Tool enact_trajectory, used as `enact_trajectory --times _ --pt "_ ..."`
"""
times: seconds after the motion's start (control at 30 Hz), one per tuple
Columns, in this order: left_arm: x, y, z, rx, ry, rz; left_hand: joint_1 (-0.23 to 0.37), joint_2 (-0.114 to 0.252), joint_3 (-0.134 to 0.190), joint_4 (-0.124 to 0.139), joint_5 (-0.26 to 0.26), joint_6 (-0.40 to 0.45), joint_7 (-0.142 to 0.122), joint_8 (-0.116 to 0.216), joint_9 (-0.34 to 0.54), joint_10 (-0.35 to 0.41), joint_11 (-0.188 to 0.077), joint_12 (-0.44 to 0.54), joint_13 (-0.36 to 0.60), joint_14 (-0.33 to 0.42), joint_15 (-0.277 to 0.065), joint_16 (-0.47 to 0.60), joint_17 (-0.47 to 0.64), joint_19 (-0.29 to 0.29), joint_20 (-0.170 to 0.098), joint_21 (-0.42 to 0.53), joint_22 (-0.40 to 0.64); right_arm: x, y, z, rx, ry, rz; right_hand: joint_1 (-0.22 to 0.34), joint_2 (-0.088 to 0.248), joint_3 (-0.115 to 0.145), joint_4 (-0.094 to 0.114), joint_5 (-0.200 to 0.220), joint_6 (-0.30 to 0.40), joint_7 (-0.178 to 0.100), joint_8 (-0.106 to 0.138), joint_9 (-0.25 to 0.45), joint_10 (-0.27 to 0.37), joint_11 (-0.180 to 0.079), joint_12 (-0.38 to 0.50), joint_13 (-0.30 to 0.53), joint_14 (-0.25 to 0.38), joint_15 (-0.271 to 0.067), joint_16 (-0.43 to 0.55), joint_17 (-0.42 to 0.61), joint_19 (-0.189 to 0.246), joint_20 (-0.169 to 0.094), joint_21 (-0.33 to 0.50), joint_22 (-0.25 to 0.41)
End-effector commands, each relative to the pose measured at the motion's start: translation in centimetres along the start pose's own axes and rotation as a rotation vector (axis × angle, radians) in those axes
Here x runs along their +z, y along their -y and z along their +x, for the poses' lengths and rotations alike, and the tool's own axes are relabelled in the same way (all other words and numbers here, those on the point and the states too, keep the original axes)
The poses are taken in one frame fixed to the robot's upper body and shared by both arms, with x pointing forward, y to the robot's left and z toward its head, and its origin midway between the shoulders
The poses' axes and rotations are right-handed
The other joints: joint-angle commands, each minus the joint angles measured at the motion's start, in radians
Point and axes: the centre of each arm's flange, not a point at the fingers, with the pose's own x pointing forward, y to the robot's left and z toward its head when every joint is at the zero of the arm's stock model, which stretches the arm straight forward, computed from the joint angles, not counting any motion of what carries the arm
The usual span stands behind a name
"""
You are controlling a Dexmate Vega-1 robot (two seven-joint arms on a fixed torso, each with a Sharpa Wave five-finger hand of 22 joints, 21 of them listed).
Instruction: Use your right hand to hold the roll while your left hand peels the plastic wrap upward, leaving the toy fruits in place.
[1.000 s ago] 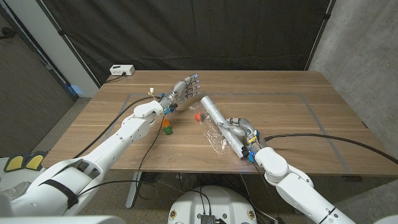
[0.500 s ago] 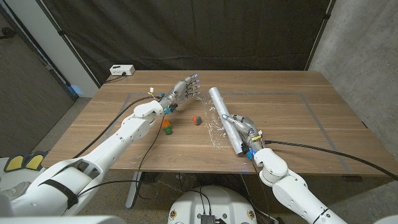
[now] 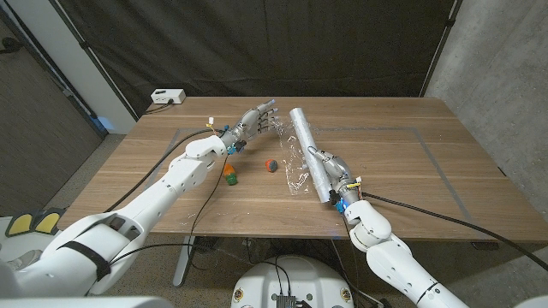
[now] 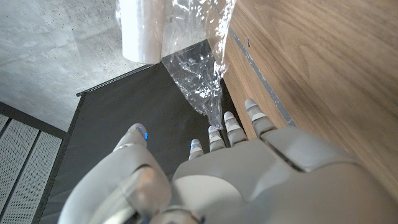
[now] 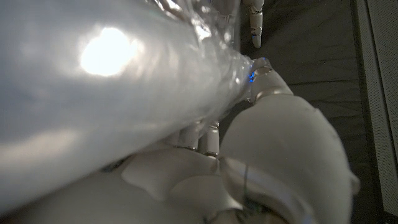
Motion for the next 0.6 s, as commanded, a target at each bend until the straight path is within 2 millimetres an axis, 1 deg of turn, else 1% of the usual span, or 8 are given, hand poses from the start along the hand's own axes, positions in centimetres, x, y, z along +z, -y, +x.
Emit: enact_trajectory --times 0.03,0.17,0.23,0.33,0.37,0.57,0.6 --pt "0.1 0.1 0.5 -0.037 0.02 -0.033 0.007 -0.008 -0.002 -0.009 0.002 0.003 0.006 0.002 0.001 0.0 -0.003 0.001 0.002 -0.01 0.004 -0.007 0.004 -0.006 -0.004 -0.001 0.004 0.7 -1.1 1.2 0.063 0.05 0.114 0.119 0.125 0.043 0.013 0.008 0.15 -0.14 0.009 0.004 0.186 -0.178 0.007 0.004 0.165 -0.22 0.008 0.003 0.007 -0.072 0.008 0.003" --pt "0.1 0.2 0.6 -0.064 0.026 -0.038 0.006 -0.021 -0.009 -0.012 0.002 0.001 0.008 0.002 0.002 -0.008 -0.001 -0.003 0.003 -0.023 0.006 -0.01 0.005 -0.013 -0.002 -0.004 0.004 0.7 -1.4 1.5 0.071 0.053 0.132 0.118 0.125 0.043 0.012 0.009 0.149 -0.14 0.009 0.004 0.185 -0.178 0.006 0.006 0.165 -0.22 0.008 0.005 0.005 -0.074 0.013 0.003" --pt "0.3 0.3 0.7 -0.083 0.023 -0.034 0.004 -0.039 -0.019 -0.015 0.004 -0.006 0.008 0.001 0.002 -0.016 -0.001 -0.006 0.003 -0.038 0.005 -0.014 0.006 -0.017 0.005 -0.006 0.004 0.7 -1.5 1.6 0.07 0.055 0.141 0.117 0.124 0.043 0.012 0.009 0.149 -0.14 0.008 0.005 0.185 -0.178 0.006 0.007 0.166 -0.22 0.008 0.006 0.005 -0.075 0.016 0.003" --pt "0.5 0.4 0.8 -0.115 0.011 -0.015 0.002 -0.07 -0.037 -0.021 0.009 -0.028 0.008 -0.004 0.003 -0.031 0.002 -0.011 0.004 -0.058 0.013 -0.016 0.006 -0.021 0.015 -0.009 0.005 0.7 -1.7 1.8 0.062 0.059 0.148 0.116 0.124 0.042 0.011 0.009 0.147 -0.141 0.007 0.005 0.186 -0.179 0.005 0.009 0.166 -0.221 0.008 0.007 0.004 -0.076 0.021 0.004" --pt "0.6 0.5 0.8 -0.127 0.011 -0.013 0.002 -0.083 -0.044 -0.024 0.012 -0.04 0.01 -0.005 0.004 -0.035 0.002 -0.012 0.004 -0.063 0.013 -0.016 0.006 -0.015 0.022 -0.007 0.005 0.7 -1.8 1.9 0.062 0.061 0.151 0.116 0.124 0.042 0.011 0.009 0.148 -0.142 0.007 0.005 0.186 -0.179 0.005 0.009 0.166 -0.221 0.008 0.008 0.003 -0.076 0.022 0.004" --pt "1.3 0.8 1.3 -0.212 -0.005 0.025 0.014 -0.114 -0.059 -0.038 0.02 -0.069 0.025 -0.007 0.005 -0.058 0.005 -0.017 0.005 -0.079 0.017 -0.016 0.005 -0.01 0.042 -0.007 0.004 0.7 -2.1 2.4 0.071 0.061 0.143 0.115 0.123 0.042 0.01 0.009 0.147 -0.142 0.006 0.006 0.185 -0.183 0.003 0.012 0.167 -0.221 0.007 0.009 0.002 -0.078 0.03 0.004" --pt "1.3 0.9 1.4 -0.227 -0.002 0.023 0.019 -0.12 -0.061 -0.042 0.022 -0.07 0.03 -0.006 0.006 -0.058 0.01 -0.016 0.005 -0.078 0.017 -0.014 0.004 -0.006 0.046 -0.006 0.004 0.7 -2.1 2.4 0.071 0.061 0.143 0.114 0.123 0.042 0.01 0.01 0.147 -0.142 0.006 0.007 0.185 -0.181 0.003 0.013 0.167 -0.221 0.007 0.009 0.0 -0.078 0.032 0.004"
